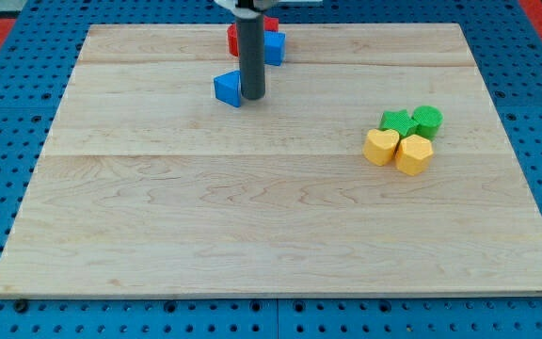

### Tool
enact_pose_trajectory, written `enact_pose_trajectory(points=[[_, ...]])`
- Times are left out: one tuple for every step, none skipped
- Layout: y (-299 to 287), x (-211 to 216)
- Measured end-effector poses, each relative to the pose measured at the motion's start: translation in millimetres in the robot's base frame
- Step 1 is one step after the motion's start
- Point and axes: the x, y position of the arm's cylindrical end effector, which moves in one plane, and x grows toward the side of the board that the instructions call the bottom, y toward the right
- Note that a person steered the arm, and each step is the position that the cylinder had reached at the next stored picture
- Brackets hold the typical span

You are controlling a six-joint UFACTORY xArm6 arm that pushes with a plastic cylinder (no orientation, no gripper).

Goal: Push the blue triangle up a bit

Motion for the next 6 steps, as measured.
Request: enact_pose_trajectory(points=[[-7,24],[-6,62],[-46,61],[-47,18],[-45,-11],[-41,-27]])
